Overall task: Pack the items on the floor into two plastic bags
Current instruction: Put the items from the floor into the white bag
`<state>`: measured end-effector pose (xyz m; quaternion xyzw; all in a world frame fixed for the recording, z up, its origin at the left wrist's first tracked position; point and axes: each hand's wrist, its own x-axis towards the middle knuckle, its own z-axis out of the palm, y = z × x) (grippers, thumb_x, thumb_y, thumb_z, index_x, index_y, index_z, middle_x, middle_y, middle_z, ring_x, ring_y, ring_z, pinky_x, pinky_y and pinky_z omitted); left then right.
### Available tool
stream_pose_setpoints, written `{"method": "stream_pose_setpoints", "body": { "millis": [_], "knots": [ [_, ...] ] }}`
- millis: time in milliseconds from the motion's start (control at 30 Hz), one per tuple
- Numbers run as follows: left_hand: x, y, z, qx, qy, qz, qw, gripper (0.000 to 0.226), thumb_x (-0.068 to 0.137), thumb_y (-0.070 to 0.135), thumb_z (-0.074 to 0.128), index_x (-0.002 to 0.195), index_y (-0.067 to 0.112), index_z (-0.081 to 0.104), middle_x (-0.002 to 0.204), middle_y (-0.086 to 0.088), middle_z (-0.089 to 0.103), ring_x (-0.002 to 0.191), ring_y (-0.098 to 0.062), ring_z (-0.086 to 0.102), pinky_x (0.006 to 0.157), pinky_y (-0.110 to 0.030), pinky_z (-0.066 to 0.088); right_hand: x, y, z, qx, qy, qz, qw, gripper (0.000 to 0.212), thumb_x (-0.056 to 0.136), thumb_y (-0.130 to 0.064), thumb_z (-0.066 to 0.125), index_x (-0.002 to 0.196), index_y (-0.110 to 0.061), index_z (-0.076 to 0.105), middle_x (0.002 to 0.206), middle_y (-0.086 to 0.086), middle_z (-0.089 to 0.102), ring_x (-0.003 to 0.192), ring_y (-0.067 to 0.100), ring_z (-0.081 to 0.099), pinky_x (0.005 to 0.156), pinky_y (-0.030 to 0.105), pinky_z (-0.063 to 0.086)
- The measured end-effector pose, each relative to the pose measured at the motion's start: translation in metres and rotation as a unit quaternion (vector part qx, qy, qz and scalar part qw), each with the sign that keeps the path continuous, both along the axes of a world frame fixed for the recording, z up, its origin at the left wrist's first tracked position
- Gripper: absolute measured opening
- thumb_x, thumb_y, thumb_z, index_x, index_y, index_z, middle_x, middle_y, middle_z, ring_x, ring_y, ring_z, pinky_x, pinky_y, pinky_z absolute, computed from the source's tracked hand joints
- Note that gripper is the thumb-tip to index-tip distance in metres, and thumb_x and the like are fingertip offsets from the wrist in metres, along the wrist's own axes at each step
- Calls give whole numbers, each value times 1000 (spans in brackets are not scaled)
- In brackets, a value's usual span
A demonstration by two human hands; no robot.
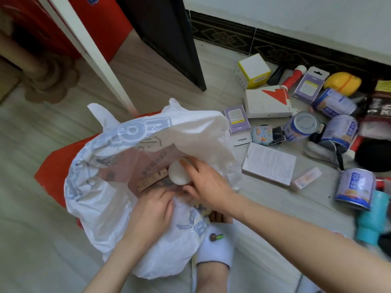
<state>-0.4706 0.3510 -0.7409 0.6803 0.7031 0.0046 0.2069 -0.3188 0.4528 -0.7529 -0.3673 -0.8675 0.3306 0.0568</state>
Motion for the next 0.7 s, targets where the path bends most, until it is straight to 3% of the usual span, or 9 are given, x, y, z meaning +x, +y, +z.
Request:
{"method": "stream_pose_setpoints", "body": {
  "millis": [133,233,300,367,433,467,533,600,700],
  "knots": [
    [49,18,36,180,-72,-92,977,29,83,10,41,99,10,66,97,-3,64,91,-18,56,76,-31,44,61,9,14,36,5,-60,998,36,86,-32,38,104,-9,58,93,9,63,80,31,63,67,36,52],
    [93,68,50,273,-32,-208,939,36,80,9,36,103,11,63,106,-9,65,108,-26,51,90,-41,39,104,32,14,13,21,-187,982,32,91,-31,37,106,-12,58,100,6,60,92,25,59,77,36,48],
    [113,112,56,246,104,-248,931,48,76,9,34,115,18,61,122,-9,60,125,-32,43,102,-55,24,121,48,6,-20,47,-247,968,25,93,-21,43,114,-14,55,111,4,57,103,22,54,87,37,44],
    [119,150,62,127,248,-267,923,51,83,16,37,132,27,48,137,-11,48,135,-37,28,105,-65,0,126,59,-6,-47,66,-265,961,28,94,-15,43,120,-15,54,118,5,56,109,22,53,94,37,42],
    [112,173,63,-2,331,-247,911,47,90,28,45,136,31,39,135,-11,46,137,-36,22,100,-64,-17,124,68,-17,-79,64,-261,960,33,94,-16,43,127,-15,50,124,6,55,114,22,51,99,37,40],
    [102,176,62,-23,334,-238,912,39,90,31,50,128,30,49,122,-8,54,130,-33,32,101,-63,-15,121,72,-22,-93,59,-256,960,35,95,-17,42,129,-15,49,126,7,54,116,23,50,100,37,38],
    [81,165,60,-6,320,-257,912,12,77,28,69,89,25,72,84,-4,64,98,-29,56,106,-65,7,112,79,-27,-114,47,-241,963,36,95,-17,42,131,-16,48,127,8,54,118,23,49,101,34,36],
    [54,142,53,-8,286,-256,923,21,47,20,89,52,23,68,52,-1,57,64,-27,60,96,-61,32,103,85,-30,-124,34,-210,969,36,96,-18,41,131,-16,48,129,8,53,121,23,47,100,32,33],
    [26,108,41,-28,297,-227,927,29,36,15,90,43,24,63,47,1,54,56,-28,59,88,-57,40,84,95,-41,-141,-13,-146,979,35,96,-18,40,130,-17,50,133,9,51,123,26,45,100,32,32]
  ]
}}
